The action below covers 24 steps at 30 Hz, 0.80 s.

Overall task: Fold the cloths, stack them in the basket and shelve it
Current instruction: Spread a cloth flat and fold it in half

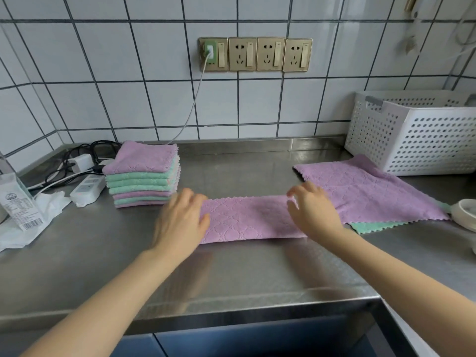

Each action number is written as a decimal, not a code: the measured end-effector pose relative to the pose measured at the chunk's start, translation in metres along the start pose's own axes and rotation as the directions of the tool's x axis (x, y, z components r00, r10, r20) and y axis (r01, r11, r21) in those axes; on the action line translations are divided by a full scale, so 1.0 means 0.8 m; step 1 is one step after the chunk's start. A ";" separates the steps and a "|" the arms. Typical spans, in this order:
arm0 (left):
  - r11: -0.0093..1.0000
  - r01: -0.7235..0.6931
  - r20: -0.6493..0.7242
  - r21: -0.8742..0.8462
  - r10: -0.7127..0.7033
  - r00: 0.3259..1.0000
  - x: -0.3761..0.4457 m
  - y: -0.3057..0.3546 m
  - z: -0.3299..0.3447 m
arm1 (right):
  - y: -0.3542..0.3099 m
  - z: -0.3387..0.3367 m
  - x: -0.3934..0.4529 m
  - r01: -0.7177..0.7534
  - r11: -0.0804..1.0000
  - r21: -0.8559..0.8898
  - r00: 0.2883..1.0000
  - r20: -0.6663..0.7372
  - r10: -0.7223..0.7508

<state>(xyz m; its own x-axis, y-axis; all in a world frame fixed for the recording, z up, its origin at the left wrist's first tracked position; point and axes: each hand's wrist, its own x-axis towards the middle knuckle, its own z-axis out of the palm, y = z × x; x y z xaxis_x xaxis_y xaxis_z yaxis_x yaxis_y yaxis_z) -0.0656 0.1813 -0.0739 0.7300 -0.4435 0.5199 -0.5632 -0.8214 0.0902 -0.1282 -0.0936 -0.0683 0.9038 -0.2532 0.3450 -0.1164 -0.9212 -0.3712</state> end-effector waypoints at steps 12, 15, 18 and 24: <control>0.990 -0.059 0.581 -0.126 0.122 0.805 -0.083 0.023 -0.005 | 0.041 -0.011 -0.092 0.450 0.891 0.066 0.852 0.269 -0.450; 0.998 0.035 0.588 -0.050 0.000 0.809 -0.088 0.019 -0.015 | 0.054 -0.013 -0.085 0.403 0.915 0.016 0.898 0.189 -0.398; 0.987 0.153 0.556 0.049 -0.155 0.817 -0.081 0.030 -0.018 | 0.054 -0.005 -0.074 0.432 0.896 -0.107 0.899 0.128 -0.418; 0.988 0.015 0.490 -0.154 0.064 0.869 -0.077 0.090 -0.008 | 0.006 -0.025 -0.090 0.459 0.862 -0.214 0.886 0.040 -0.462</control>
<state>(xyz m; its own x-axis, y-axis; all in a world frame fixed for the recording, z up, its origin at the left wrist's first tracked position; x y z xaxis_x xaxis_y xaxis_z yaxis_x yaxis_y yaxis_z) -0.1536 0.1516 -0.0941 0.7885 -0.6137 0.0412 -0.6054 -0.7625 0.2280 -0.2019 -0.0861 -0.0777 0.8709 0.2132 0.4429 0.2268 -0.9737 0.0228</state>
